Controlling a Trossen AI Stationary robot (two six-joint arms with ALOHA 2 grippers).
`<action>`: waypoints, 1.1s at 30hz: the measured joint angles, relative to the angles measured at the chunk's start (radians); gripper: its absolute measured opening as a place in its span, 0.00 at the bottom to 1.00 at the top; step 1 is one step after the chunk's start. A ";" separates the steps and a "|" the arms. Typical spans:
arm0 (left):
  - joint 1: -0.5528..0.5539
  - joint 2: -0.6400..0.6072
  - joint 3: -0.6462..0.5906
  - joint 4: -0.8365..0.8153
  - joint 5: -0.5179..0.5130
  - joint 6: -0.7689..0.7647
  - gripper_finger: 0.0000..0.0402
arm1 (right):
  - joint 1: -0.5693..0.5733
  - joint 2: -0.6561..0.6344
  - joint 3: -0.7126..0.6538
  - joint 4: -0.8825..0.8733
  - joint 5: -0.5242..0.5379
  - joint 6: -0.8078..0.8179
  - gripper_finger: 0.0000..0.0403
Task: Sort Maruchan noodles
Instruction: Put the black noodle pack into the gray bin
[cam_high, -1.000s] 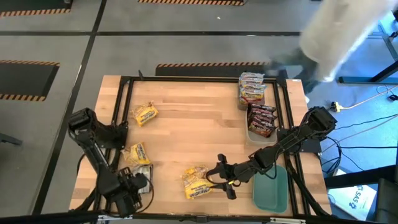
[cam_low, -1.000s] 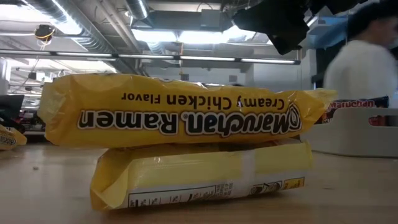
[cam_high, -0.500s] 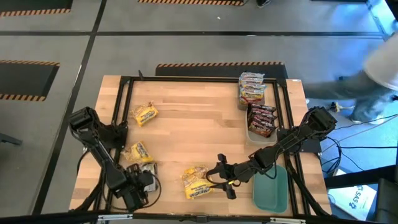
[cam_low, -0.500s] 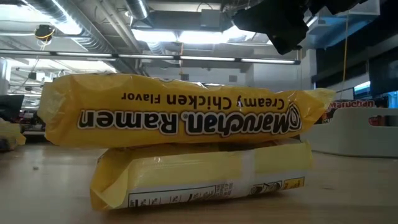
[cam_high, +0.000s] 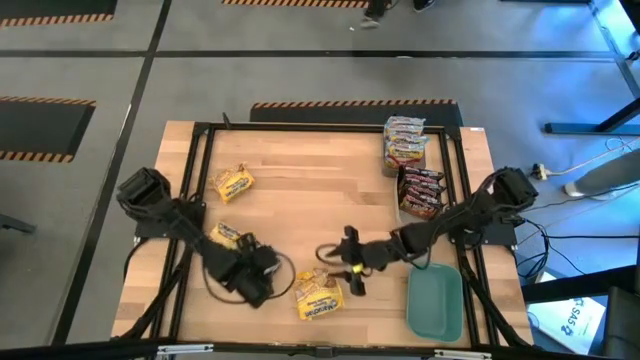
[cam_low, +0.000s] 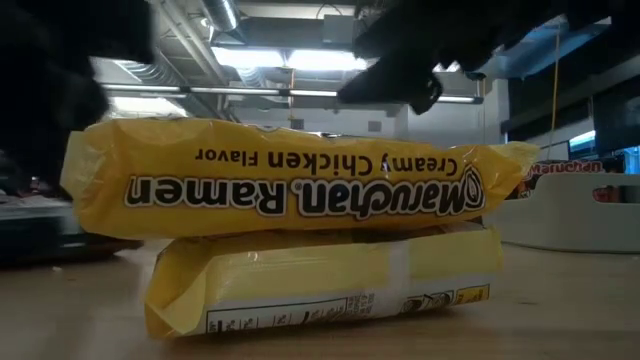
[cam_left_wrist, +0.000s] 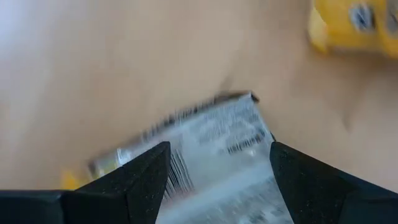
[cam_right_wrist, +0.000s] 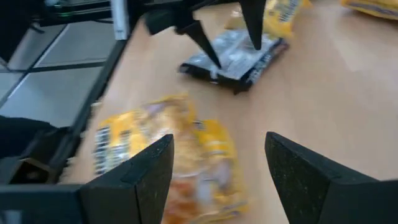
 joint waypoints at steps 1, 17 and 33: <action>0.024 0.000 0.000 0.013 -0.006 0.044 0.68 | -0.020 0.000 0.000 -0.007 -0.013 0.000 0.59; 0.111 -0.146 0.001 0.012 -0.011 0.385 0.68 | -0.206 0.000 0.000 -0.022 -0.173 -0.103 0.59; -0.076 -0.223 -0.320 0.320 0.011 -0.002 0.68 | -0.205 0.000 0.000 -0.008 -0.162 -0.100 0.59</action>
